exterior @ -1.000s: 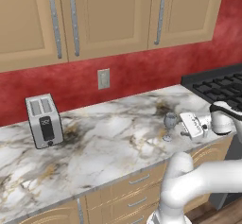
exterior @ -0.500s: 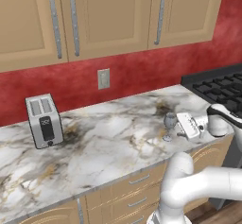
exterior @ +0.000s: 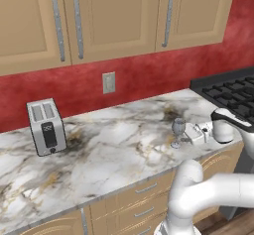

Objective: Retrieve the wine glasses from the counter and place one next to each plate.

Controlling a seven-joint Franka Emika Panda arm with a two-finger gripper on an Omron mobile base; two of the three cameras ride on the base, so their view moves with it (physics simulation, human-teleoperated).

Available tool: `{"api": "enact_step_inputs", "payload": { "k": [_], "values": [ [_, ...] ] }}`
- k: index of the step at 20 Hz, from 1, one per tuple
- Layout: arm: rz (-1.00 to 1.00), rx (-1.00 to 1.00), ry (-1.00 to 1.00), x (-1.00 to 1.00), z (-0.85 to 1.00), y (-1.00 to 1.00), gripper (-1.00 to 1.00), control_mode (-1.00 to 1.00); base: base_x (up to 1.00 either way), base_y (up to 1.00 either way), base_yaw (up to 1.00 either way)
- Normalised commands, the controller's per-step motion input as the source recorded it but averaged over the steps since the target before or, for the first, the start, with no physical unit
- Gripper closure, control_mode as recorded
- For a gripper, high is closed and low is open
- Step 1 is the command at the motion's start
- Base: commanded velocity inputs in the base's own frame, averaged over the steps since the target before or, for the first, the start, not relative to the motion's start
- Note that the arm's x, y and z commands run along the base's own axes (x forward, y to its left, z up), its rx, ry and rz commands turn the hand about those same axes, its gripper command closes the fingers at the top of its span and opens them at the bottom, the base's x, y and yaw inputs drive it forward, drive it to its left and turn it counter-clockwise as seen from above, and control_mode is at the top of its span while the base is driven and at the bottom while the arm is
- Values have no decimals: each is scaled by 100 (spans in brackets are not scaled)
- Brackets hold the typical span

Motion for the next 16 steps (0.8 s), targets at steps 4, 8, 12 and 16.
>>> {"api": "enact_step_inputs", "payload": {
  "k": [4, 8, 12, 16],
  "values": [
    [0, 0, 8, 0, -15, 16, -100, -100, 0, 0, 0],
    [0, 0, 3, 0, -11, 23, -100, -100, 0, 0, 0],
    [0, 0, 2, 0, -4, 22, -100, -100, 0, 0, 0],
    [-1, 0, 0, 0, 0, 27, 100, -100, 0, 0, 0]
  ]
}}
